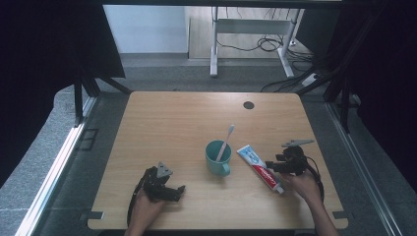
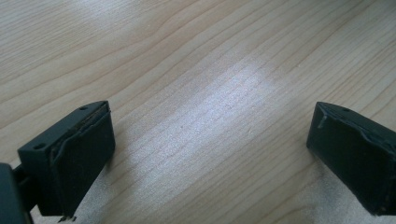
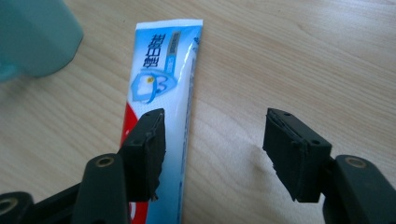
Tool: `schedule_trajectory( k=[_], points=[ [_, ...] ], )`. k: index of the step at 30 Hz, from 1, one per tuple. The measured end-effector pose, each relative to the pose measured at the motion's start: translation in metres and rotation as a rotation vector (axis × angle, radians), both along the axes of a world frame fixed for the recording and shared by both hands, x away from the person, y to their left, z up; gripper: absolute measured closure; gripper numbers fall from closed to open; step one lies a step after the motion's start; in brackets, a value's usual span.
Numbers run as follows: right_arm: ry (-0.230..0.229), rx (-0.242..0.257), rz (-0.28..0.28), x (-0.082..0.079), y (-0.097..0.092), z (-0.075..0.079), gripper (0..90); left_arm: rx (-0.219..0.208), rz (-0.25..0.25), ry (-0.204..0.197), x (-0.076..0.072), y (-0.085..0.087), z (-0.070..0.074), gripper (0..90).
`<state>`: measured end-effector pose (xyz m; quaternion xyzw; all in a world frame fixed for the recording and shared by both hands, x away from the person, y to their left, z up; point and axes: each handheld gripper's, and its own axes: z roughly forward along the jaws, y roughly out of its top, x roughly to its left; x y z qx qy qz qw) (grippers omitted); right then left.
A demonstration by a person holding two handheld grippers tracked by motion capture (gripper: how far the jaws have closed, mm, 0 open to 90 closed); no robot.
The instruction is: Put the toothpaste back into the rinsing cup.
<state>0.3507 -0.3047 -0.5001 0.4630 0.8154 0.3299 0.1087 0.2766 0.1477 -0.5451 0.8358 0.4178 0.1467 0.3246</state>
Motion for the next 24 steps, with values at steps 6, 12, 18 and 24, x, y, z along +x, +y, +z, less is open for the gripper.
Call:
schedule_trajectory(
  k=[6,12,18,24],
  points=[
    [0.036,-0.029,0.044,-0.005,0.001,0.004,33.0,0.000,0.000,0.000,0.000,0.000,0.000,0.8],
    [0.117,-0.039,0.059,-0.007,0.007,0.008,31.1,0.000,0.000,0.000,0.000,0.000,0.000,0.9],
    [0.188,-0.107,0.082,-0.006,0.015,0.010,28.8,0.002,0.000,0.002,0.000,0.000,0.000,0.8],
    [0.251,-0.161,0.104,-0.002,0.026,0.011,27.4,0.001,0.000,0.002,0.000,0.000,0.000,0.9]
  ],
)
